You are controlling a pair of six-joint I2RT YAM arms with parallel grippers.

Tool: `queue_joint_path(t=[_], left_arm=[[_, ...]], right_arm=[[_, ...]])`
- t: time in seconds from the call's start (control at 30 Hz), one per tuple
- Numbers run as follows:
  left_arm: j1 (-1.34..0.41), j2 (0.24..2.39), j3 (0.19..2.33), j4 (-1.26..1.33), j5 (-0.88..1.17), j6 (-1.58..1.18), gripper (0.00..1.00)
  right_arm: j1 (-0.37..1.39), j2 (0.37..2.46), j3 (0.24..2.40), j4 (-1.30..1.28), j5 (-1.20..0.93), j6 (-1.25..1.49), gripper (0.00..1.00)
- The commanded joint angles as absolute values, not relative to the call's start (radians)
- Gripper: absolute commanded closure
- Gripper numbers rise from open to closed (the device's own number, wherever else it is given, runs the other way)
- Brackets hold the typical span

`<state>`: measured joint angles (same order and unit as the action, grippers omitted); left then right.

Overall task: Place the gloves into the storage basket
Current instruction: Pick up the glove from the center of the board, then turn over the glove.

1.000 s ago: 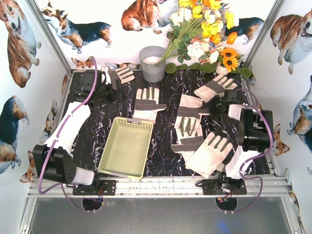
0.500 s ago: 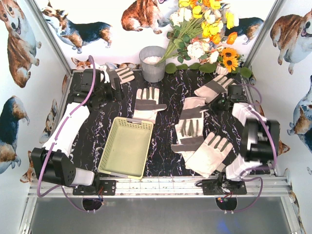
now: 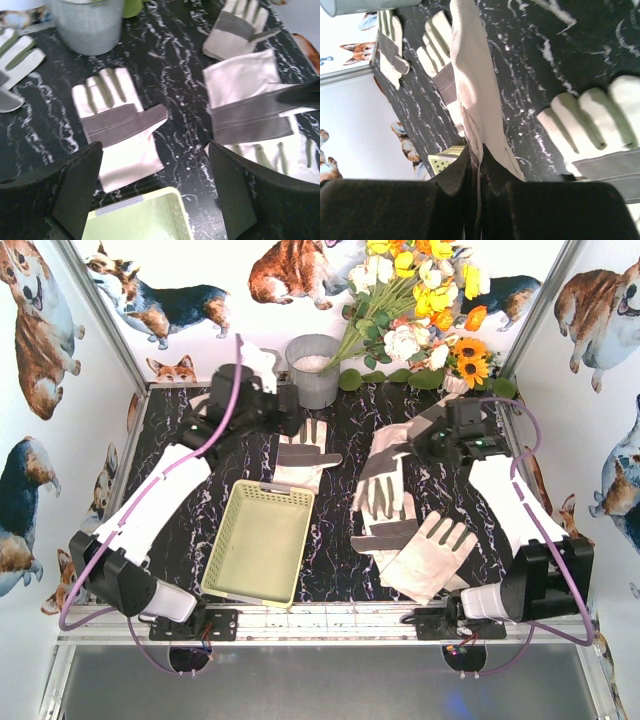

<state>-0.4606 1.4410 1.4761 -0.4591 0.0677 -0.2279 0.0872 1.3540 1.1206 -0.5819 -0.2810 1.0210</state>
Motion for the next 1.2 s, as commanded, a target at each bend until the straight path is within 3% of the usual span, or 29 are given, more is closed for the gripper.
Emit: queue_joint_path(t=[0.0, 0.3, 0.53, 0.9, 1.03, 1.17], left_arm=[[-0.547, 1.456, 1.501, -0.341, 0.056, -0.252, 0.19], [-0.722, 1.485, 1.495, -0.304, 0.016, -0.265, 0.1], [-0.754, 1.523, 1.493, -0.294, 0.063, -0.263, 0.03], [-0.766, 1.643, 1.572, -0.377, 0.114, -0.165, 0.03], [-0.773, 1.688, 1.621, -0.483, 0.025, -0.101, 0.1], [-0.783, 1.698, 1.651, -0.551, -0.023, -0.024, 0.38]], right_arm=[[0.182, 1.295, 1.196, -0.606, -0.106, 1.227, 1.0], [0.312, 1.352, 1.308, -0.597, -0.029, 1.496, 1.0], [0.376, 1.395, 1.37, -0.58, -0.003, 1.627, 1.0], [0.408, 1.372, 1.332, -0.538, -0.019, 1.763, 1.0], [0.412, 1.363, 1.328, -0.531, -0.024, 1.777, 1.0], [0.417, 1.356, 1.322, -0.531, -0.019, 1.781, 1.0]])
